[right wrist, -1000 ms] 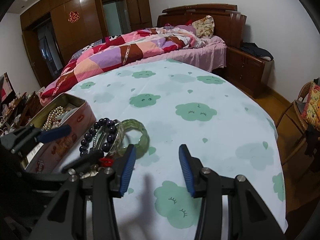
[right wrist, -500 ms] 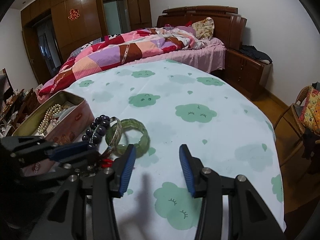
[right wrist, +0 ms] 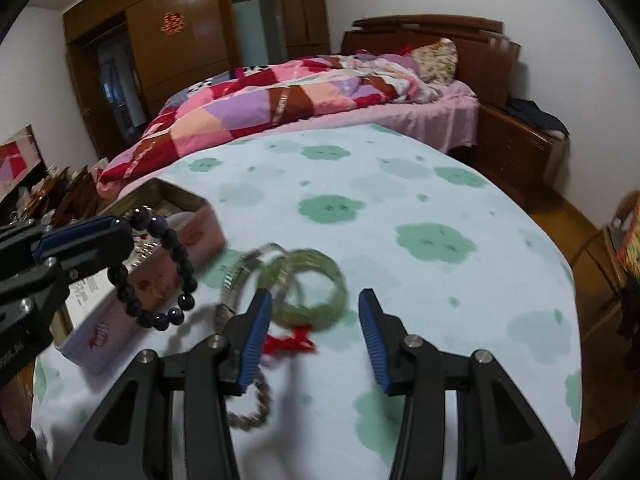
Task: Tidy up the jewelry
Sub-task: 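Grasp the black bead bracelet with the left gripper while the right closes on the silver bangle, then carry the black bead bracelet and silver bangle into the tin with both grippers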
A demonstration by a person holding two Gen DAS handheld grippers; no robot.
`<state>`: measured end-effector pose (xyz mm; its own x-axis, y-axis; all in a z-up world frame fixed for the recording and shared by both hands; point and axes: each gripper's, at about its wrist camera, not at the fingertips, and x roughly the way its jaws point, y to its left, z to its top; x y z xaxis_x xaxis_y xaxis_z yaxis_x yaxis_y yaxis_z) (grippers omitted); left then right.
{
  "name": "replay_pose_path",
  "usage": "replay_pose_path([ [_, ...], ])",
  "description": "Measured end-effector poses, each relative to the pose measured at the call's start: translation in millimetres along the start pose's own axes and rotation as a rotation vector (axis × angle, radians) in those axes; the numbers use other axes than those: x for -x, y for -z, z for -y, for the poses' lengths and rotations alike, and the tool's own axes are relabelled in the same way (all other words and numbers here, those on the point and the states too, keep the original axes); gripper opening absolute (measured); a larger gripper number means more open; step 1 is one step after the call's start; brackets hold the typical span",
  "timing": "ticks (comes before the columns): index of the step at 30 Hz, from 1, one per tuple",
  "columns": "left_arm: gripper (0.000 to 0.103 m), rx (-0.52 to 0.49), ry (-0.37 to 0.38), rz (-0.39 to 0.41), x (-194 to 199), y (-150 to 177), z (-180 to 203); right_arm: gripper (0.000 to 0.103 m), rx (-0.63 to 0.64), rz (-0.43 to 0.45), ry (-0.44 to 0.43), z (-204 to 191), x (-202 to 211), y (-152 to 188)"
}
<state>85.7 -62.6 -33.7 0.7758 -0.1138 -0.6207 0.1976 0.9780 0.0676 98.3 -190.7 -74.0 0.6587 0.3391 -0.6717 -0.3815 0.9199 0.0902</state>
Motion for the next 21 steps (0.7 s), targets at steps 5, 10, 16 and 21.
replay_pose_path([
  [5, 0.013, 0.001, -0.015, 0.017, 2, 1, -5, 0.047, 0.007, -0.043, -0.011, -7, -21, -13],
  [10, 0.013, 0.008, -0.008, 0.012, -1, 3, -8, 0.028, 0.01, -0.128, -0.018, -12, -44, -12],
  [16, 0.013, 0.012, -0.014, 0.043, 10, -1, -12, 0.01, 0.004, -0.069, -0.018, -10, -23, -9],
  [21, 0.013, 0.013, -0.025, 0.074, 22, -7, -15, 0.01, 0.012, 0.001, -0.01, -11, 0, -14],
])
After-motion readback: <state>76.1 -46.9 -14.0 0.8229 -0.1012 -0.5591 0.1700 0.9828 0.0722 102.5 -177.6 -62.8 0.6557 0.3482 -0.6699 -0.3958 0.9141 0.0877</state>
